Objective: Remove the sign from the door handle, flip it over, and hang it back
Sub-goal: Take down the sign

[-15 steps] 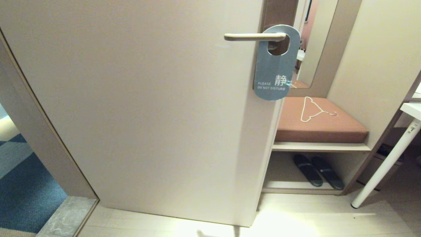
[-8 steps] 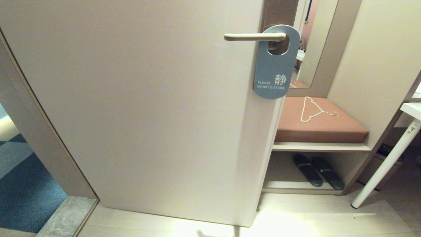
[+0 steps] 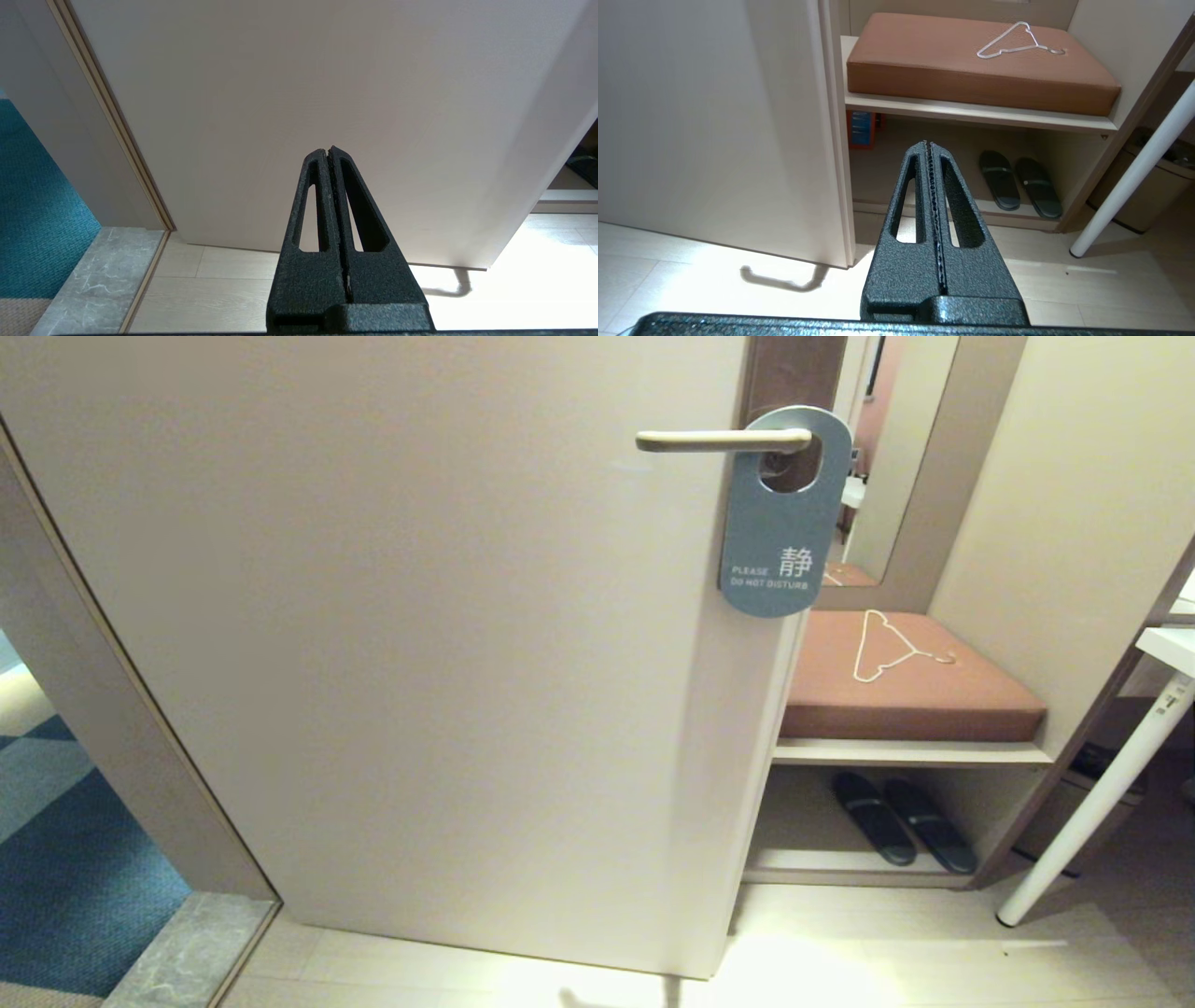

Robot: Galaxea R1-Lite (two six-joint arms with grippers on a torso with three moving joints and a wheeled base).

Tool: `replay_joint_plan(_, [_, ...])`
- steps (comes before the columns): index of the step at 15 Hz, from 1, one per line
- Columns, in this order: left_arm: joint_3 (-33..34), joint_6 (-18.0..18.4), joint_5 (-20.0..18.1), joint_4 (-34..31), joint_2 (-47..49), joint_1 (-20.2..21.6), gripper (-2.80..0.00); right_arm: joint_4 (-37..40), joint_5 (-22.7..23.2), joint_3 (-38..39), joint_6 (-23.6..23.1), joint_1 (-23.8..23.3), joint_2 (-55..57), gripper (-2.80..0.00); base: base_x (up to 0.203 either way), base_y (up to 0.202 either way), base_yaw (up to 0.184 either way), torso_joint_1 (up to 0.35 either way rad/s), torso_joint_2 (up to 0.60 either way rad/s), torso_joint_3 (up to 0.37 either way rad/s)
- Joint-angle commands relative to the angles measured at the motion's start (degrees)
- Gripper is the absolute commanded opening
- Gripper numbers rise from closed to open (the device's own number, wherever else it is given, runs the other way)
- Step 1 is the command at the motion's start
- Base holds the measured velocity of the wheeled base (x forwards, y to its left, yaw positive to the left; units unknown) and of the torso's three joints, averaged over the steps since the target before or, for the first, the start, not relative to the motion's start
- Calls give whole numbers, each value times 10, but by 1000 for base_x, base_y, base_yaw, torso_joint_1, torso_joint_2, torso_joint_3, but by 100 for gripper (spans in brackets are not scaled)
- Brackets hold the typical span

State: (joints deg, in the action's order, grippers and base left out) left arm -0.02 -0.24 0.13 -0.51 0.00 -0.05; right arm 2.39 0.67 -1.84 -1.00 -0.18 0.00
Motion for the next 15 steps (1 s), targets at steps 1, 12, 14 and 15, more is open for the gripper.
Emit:
replay_joint_plan(1, [-1,0,0,0,1,0,-280,9,5,-14,0,0,2,-280,0,0,0,0,0,0])
replay_joint_plan(12, [0,0,0,0,1,0,-280,6,37,-172,3,21,202,-280,0,0,0,0,0,0])
replay_joint_plan(14, [0,0,0,0,1,0,-280,-51,37,-203,3,24,278,-280,0,0,0,0,0,0])
replay_joint_plan(15, [0,0,0,0,1,0,-280,-101,37,-215,3,24,320,-280,0,0,0,0,0,0])
